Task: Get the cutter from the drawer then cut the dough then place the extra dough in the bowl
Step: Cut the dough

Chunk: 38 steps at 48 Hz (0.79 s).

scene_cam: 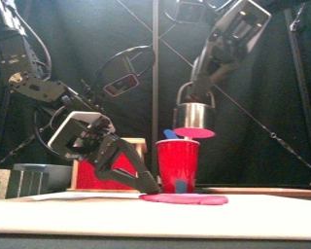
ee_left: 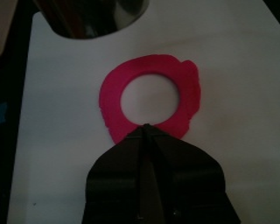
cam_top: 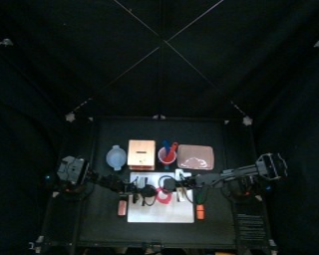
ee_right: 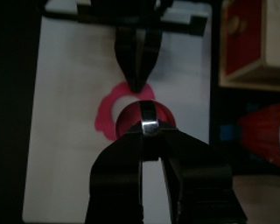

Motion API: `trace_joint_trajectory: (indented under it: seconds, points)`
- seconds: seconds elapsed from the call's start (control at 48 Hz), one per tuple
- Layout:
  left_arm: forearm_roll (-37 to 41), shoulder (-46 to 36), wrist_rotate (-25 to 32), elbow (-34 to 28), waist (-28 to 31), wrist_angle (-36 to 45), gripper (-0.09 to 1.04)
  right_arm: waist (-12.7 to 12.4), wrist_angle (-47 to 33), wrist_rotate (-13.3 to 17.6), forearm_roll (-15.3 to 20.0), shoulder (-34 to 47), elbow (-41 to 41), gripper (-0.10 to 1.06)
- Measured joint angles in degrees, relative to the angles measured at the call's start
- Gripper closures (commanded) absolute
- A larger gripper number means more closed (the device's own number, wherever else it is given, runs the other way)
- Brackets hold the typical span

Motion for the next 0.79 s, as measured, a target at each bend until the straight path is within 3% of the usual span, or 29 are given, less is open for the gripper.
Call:
trace_joint_trajectory:
  seconds: [0.417,0.792]
  points:
    - [0.00,-2.11,0.18,-0.26,0.79,5.71,0.42,0.00,-3.08,0.09,7.38,-3.69,12.04,0.54]
    - [0.00,-5.89,0.18,1.76,1.32,8.53,0.42,0.09,-9.49,0.00,7.47,-1.49,15.82,0.49]
